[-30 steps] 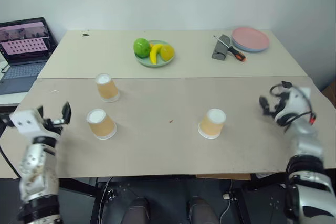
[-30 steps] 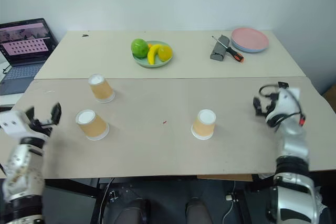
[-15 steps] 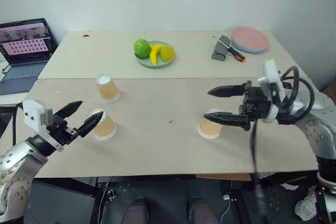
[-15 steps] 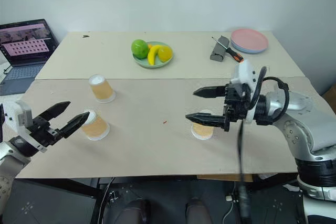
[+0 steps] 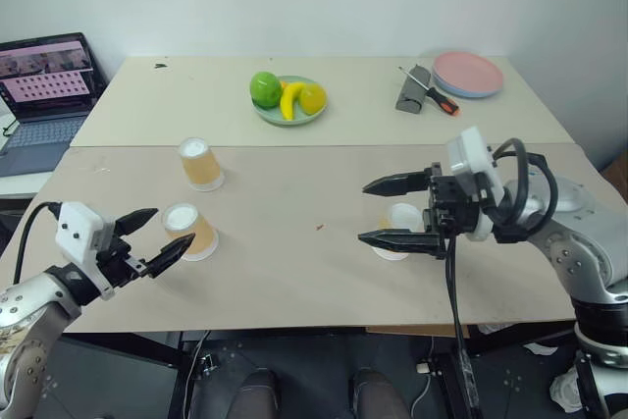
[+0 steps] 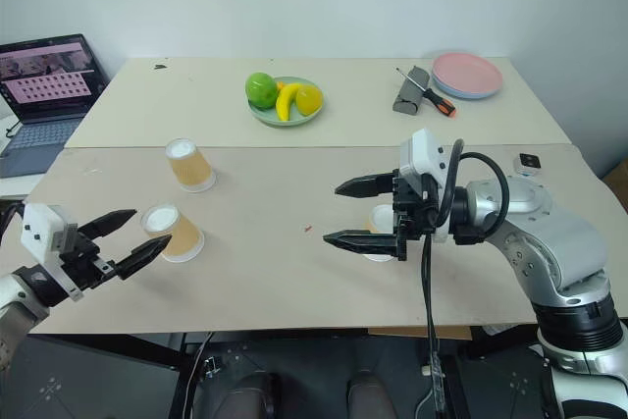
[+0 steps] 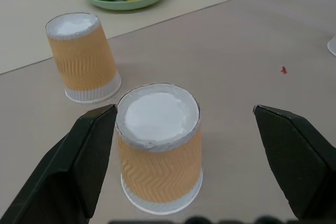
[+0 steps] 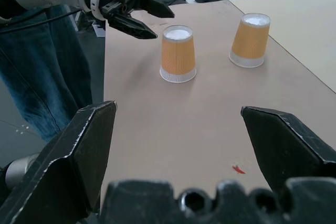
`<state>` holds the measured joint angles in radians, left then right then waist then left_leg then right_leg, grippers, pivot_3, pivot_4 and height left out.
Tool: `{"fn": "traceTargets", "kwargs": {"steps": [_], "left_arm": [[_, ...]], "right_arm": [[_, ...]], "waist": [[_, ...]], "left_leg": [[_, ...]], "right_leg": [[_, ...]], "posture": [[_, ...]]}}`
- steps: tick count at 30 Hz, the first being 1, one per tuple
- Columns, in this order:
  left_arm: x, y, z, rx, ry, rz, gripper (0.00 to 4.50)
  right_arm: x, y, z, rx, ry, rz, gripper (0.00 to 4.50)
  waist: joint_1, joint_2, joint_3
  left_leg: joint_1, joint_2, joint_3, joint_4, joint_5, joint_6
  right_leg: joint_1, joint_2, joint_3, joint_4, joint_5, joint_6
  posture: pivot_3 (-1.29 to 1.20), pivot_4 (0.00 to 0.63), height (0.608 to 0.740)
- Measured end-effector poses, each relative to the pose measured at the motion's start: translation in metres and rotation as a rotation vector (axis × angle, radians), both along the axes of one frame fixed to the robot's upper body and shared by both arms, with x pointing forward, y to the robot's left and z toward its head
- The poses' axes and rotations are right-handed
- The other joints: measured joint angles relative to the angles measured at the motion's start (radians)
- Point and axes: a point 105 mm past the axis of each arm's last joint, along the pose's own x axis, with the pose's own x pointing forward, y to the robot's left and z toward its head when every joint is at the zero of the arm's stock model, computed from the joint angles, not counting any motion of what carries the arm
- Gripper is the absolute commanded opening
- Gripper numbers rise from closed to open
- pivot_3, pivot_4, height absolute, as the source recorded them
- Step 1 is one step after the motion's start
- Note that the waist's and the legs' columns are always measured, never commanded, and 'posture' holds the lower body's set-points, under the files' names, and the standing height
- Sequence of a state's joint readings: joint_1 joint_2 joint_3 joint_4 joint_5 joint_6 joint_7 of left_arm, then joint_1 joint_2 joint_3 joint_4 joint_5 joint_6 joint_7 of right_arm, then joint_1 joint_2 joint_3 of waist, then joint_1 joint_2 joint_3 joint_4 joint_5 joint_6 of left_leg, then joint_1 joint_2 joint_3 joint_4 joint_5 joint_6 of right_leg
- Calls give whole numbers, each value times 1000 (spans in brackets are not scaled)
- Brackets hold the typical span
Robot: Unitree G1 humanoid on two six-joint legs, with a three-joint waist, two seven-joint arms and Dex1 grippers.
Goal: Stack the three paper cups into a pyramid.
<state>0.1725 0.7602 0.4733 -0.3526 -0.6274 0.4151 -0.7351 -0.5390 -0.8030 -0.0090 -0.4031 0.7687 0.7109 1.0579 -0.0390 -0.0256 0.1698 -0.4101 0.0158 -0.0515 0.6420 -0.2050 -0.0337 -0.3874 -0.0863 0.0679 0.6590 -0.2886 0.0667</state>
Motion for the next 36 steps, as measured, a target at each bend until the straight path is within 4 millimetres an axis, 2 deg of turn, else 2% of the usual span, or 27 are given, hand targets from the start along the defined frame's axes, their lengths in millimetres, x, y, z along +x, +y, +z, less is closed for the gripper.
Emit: {"fn": "traceTargets", "kwargs": {"steps": [9,13,20,25,31,34,36], "left_arm": [[11,18,-12,-7,20,38,4434],[17,12,-23,-20,28,19,4434],[34,-8,-22,-38,4,-39,4434],[44,-5,-23,-49,8,-29,4434],[45,-8,-25,-46,19,-45,4434],[45,-9,-25,-46,19,-49,3765],[45,-9,-25,-46,20,-53,2952]], "right_arm": [[-3,1,0,-19,-2,3,4500],[-3,0,1,-22,-9,-8,4500],[-4,0,3,-36,-21,-27,4500],[-3,-2,6,-36,-40,-50,4500],[-3,-3,7,-34,-49,-66,4500],[-2,-4,6,-34,-44,-74,4500],[-2,-4,6,-33,-45,-79,4500]], "waist": [[0,0,0],[0,0,0],[2,0,0],[0,-1,0],[0,-1,0],[0,-1,0],[0,-1,0]], "left_leg": [[0,0,0,0,0,0],[0,0,0,0,0,0],[0,0,0,0,0,0],[0,0,0,0,0,0],[0,0,0,0,0,0],[0,0,0,0,0,0],[0,0,0,0,0,0]], "right_leg": [[0,0,0,0,0,0],[0,0,0,0,0,0],[0,0,0,0,0,0],[0,0,0,1,0,0],[0,0,0,1,0,0],[0,0,0,1,0,0],[0,0,0,1,0,0]], "posture": [[0,150,740],[0,150,740],[0,150,740],[0,150,740],[0,150,740],[0,150,740],[0,150,740]]}}
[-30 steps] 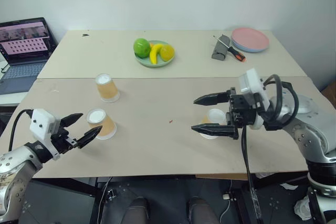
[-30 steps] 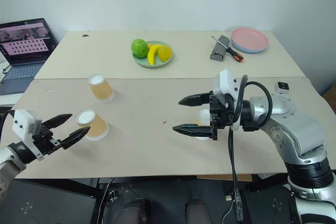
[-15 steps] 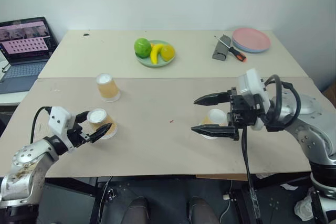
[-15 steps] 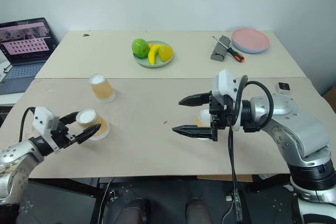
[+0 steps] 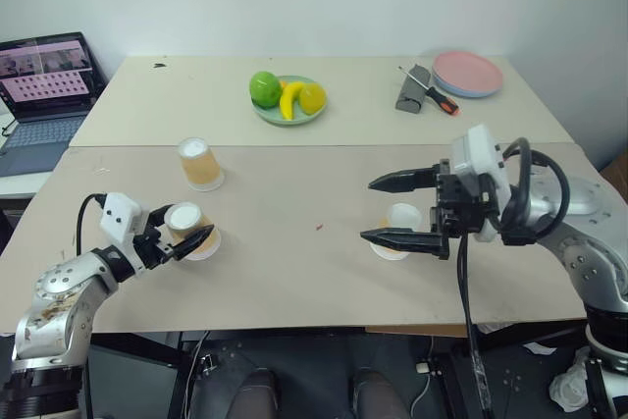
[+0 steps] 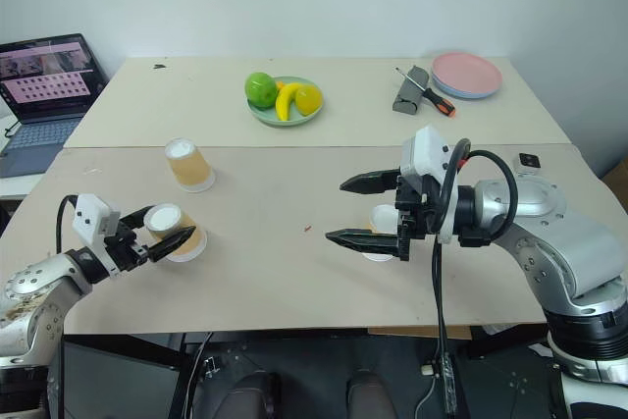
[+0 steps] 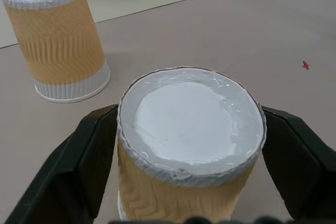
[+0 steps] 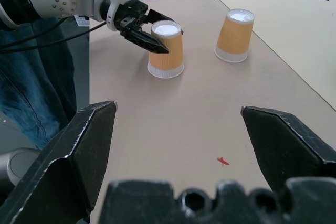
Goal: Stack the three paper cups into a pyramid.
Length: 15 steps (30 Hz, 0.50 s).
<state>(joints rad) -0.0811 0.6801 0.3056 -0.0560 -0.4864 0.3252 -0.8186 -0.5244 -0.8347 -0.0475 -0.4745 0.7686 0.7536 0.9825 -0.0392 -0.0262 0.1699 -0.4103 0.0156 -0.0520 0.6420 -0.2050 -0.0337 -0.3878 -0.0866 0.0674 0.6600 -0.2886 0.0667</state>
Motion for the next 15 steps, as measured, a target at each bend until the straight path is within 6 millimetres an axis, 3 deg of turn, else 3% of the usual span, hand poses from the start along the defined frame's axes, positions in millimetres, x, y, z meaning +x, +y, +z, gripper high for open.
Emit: {"fn": "traceTargets", "kwargs": {"steps": [2,9,12,15], "left_arm": [[0,0,0,0,0,-2,2492],[1,-1,1,-1,-3,-6,2492],[10,-10,16,-10,-44,-36,2492],[26,-39,43,-34,-107,-147,2492]], "right_arm": [[0,0,0,0,-1,-4,4500],[2,-2,-3,-5,6,-16,4500],[4,-4,-6,-10,10,-39,4500],[9,-6,-9,-15,7,-78,4500]], "waist": [[0,0,0],[0,0,0],[5,0,0],[21,0,0]], "left_leg": [[0,0,0,0,0,0],[0,0,0,0,0,0],[0,0,0,0,0,0],[-1,-1,-1,2,0,0]], "right_leg": [[0,0,0,0,0,0],[0,0,0,0,0,0],[0,0,0,0,0,0],[0,0,-1,0,0,0]], "posture": [[0,150,740],[0,150,740],[0,150,740],[0,150,740]]}}
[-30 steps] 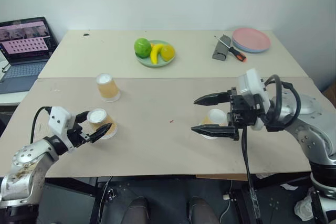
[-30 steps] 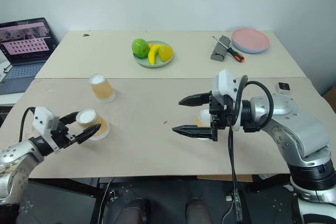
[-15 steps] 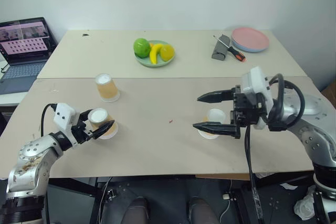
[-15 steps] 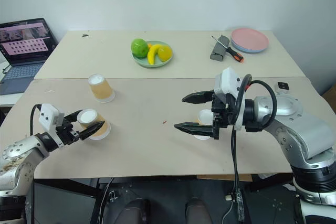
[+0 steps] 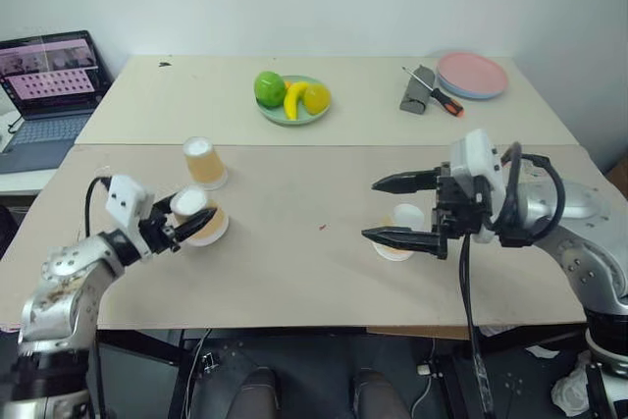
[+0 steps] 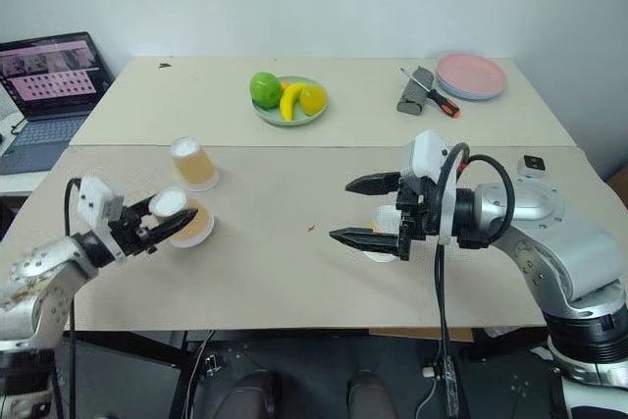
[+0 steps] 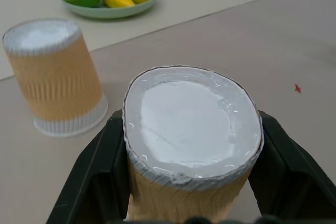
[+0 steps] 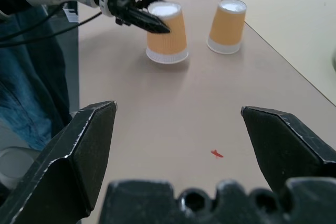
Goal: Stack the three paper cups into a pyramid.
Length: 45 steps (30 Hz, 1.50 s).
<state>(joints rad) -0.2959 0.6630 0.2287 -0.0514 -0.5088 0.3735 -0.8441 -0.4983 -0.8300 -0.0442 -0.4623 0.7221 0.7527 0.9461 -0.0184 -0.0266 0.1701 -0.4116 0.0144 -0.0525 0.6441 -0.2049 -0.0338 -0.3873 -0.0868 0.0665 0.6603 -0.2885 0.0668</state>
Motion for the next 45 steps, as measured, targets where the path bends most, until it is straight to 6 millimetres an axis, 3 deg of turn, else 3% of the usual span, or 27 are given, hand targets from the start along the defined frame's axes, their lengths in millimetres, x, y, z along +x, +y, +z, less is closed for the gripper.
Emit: {"fn": "traceTargets", "kwargs": {"steps": [5,10,14,18,27,28,30,31,35,40,45], "left_arm": [[25,-68,30,-43,-55,-271,2492],[44,-123,21,4,8,-462,2492],[45,-142,4,54,50,-547,2492],[43,-145,-11,63,106,-596,2492],[42,-147,-23,117,130,-626,2492],[42,-148,-24,118,134,-626,3388],[42,-148,-25,121,137,-625,3901],[42,-149,-25,126,128,-626,4446],[44,-149,-23,147,95,-609,4482],[41,-147,4,161,8,-611,4482],[24,-119,72,122,-120,-589,4482]], "right_arm": [[5,-1,-4,-2,-9,-41,4500],[6,-4,-11,1,6,-79,4500],[6,-6,-13,1,0,-107,4500],[6,-8,-15,3,-1,-138,4500],[6,-12,-8,18,-35,-171,4500],[6,-12,-8,18,-35,-172,4500],[7,-12,-8,19,-37,-176,4500],[7,-12,-7,19,-37,-176,4500],[8,-12,-6,20,-40,-178,4500],[11,-13,-5,25,-34,-178,4500],[16,-15,-5,34,-20,-170,4500]], "waist": [[3,0,0],[1,-1,0],[-8,-1,0],[-12,-1,1],[-9,-1,1],[-9,-1,1],[-9,-1,1],[-9,-1,1],[-9,-1,1],[-11,-1,1],[-24,-1,1]], "left_leg": [[-3,-1,0,1,0,0],[-4,-1,0,1,0,0],[-3,0,-1,1,0,1],[-4,0,-1,2,0,1],[-4,-1,-1,2,0,1],[-4,-1,-1,2,0,1],[-4,-1,-1,2,0,1],[-4,-1,-1,2,0,1],[-4,-1,-1,2,0,1],[-4,0,-2,2,0,1],[-3,0,-2,2,0,1]], "right_leg": [[-1,0,0,-1,0,0],[-2,0,-1,-1,0,0],[-2,1,-1,0,0,0],[-2,1,-1,1,0,0],[-2,1,-1,1,0,0],[-2,1,-1,1,0,0],[-2,1,-1,1,0,0],[-2,1,-1,1,0,0],[-2,1,-1,1,0,0],[-2,1,-1,1,0,0],[-2,1,-1,2,0,0]], "posture": [[0,150,740],[0,150,740],[0,150,740],[0,150,740],[0,150,740],[0,150,740],[0,150,740],[0,150,740],[0,150,740],[0,150,740],[0,150,740]]}}
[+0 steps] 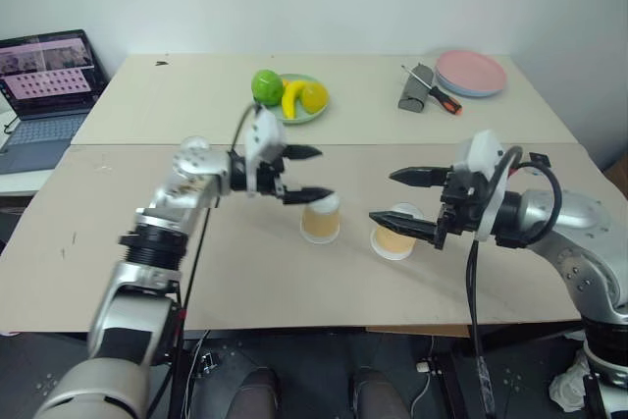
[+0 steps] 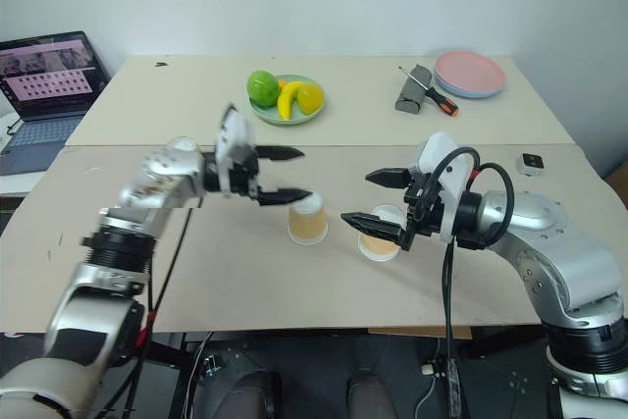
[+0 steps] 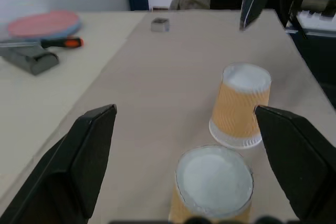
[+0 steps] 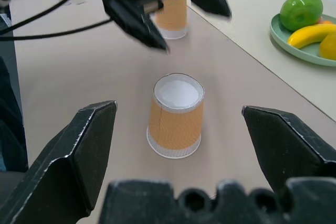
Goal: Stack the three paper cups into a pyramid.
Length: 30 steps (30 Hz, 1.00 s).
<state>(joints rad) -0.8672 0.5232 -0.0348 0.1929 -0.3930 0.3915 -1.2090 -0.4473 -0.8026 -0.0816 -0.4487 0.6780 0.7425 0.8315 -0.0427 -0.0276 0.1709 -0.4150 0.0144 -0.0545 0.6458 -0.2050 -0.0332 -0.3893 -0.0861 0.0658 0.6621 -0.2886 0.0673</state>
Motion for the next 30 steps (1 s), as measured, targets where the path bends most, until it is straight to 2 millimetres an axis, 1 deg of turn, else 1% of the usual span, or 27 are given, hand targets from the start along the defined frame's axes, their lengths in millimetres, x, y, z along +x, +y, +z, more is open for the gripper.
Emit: {"fn": "traceTargets", "kwargs": {"steps": [2,4,5,6,7,8,9,10,11,13,14,15,17,19,21,26,30], "left_arm": [[-10,7,26,-73,-28,10,4482],[-12,10,48,-188,-58,72,4482],[-7,13,60,-283,-80,165,4482],[-2,17,66,-357,-91,248,4482],[8,23,68,-437,-112,412,4482],[14,29,62,-470,-119,539,4482],[19,35,51,-495,-113,654,4482],[22,43,31,-531,-80,816,4482],[22,47,15,-548,-47,899,4482],[19,55,-34,-554,64,1126,4482],[17,62,-52,-540,102,1225,4482],[15,67,-62,-529,118,1289,4482],[13,77,-69,-516,110,1381,4482],[12,86,-67,-523,73,1442,4482],[12,90,-65,-528,48,1461,4482],[22,107,-83,-469,76,1508,4482],[32,113,-86,-455,88,1509,4482]], "right_arm": [[1,0,0,0,-3,3,4500],[1,3,-2,-1,0,18,4500],[1,3,-4,-5,6,21,4500],[2,4,-5,-8,10,22,4500],[3,3,-6,-9,15,21,4500],[3,3,-7,-8,18,22,4500],[3,3,-7,-8,20,24,4500],[3,3,-8,-7,24,24,4500],[4,2,-8,-7,26,24,4500],[5,2,-9,-5,31,21,4500],[5,2,-9,-5,32,23,4500],[5,2,-9,-5,32,24,4500],[4,3,-10,-7,34,28,4500],[4,3,-10,-9,35,32,4500],[4,4,-10,-6,35,33,4500],[4,4,-11,-5,37,32,4500],[4,5,-11,-3,34,34,4500]], "waist": [[0,0,0],[2,0,0],[6,0,0],[9,0,0],[13,0,0],[16,0,0],[18,0,0],[18,0,0],[20,0,0],[25,-1,0],[29,-1,0],[30,-1,0],[33,-1,0],[33,-1,0],[32,-1,0],[32,-1,0],[32,-1,0]], "left_leg": [[0,0,0,0,0,0],[0,0,-1,1,0,0],[0,0,-1,2,0,0],[0,0,-1,3,0,0],[0,-1,-1,4,0,0],[1,-1,0,4,0,1],[1,-1,0,4,0,1],[0,-1,0,4,0,1],[0,-1,0,4,0,1],[-1,-1,0,4,0,1],[-1,-1,0,4,0,1],[-1,-1,0,4,0,1],[0,-2,0,4,0,1],[1,-2,0,4,0,0],[0,-2,0,4,0,0],[0,-2,0,3,0,0],[0,-2,0,4,0,0]], "right_leg": [[0,0,0,0,0,0],[1,0,0,0,0,0],[1,0,0,0,0,0],[2,-1,-1,1,0,0],[2,-1,-1,0,0,0],[3,-2,0,0,0,0],[2,-2,0,0,0,0],[1,-1,0,0,0,0],[1,-2,1,0,0,0],[0,-2,1,1,0,0],[0,-1,1,1,0,0],[0,-1,1,2,0,0],[1,-1,0,1,0,0],[2,-2,0,1,0,0],[2,-2,0,0,0,0],[1,-2,0,0,0,0],[2,-2,0,0,0,0]], "posture": [[0,150,740],[0,150,740],[0,150,740],[0,150,740],[0,150,740],[0,150,740],[0,150,740],[0,150,740],[0,150,740],[0,150,740],[0,150,740],[0,150,740],[0,150,740],[0,150,740],[0,150,740],[0,150,740],[0,150,740]]}}
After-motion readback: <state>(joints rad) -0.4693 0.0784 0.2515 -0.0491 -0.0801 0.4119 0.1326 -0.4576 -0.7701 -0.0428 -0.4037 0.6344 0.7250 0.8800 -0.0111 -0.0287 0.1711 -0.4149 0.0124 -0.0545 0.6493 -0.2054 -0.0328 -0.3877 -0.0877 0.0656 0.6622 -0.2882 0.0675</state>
